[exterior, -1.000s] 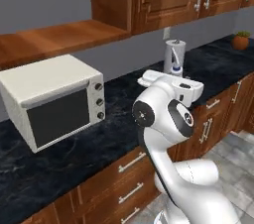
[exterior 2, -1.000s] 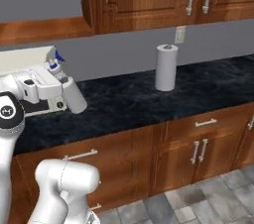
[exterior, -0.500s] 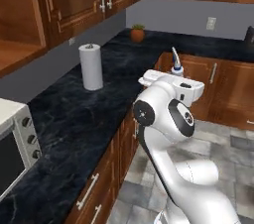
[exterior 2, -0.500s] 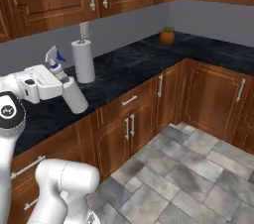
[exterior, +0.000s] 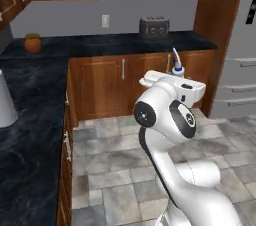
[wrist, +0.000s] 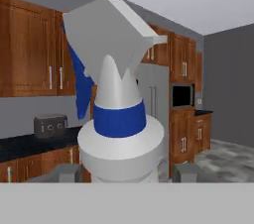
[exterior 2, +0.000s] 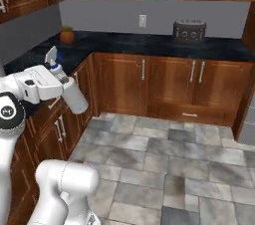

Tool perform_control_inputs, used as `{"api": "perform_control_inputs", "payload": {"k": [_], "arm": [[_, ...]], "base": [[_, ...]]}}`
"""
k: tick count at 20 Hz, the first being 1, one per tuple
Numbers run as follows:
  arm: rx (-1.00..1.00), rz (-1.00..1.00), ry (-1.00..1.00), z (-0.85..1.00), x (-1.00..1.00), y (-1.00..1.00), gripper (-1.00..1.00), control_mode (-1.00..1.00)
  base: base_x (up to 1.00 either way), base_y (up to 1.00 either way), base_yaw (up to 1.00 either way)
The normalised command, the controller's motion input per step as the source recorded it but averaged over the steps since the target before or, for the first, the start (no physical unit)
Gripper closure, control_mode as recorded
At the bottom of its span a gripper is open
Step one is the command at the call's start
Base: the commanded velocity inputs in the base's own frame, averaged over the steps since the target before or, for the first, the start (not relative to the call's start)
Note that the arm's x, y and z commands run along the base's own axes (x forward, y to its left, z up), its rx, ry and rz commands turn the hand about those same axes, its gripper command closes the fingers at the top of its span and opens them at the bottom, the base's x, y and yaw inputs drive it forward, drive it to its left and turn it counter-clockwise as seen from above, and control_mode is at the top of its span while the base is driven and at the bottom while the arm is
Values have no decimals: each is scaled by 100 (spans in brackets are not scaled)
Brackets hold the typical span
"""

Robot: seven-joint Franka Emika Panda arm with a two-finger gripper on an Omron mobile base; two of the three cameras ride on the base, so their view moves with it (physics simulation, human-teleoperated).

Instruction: Open the cabinet. Pick the spray and place it next to the sink. Then close the cabinet.

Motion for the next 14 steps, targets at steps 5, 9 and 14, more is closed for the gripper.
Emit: {"api": "perform_control_inputs", "payload": {"k": [5,9,14], "arm": [[0,0,0,0,0,0,100,100],[0,0,0,0,0,0,100,100],[0,0,0,0,0,0,100,100]], "base": [[14,16,-88],[9,13,-94],[5,11,-97]]}}
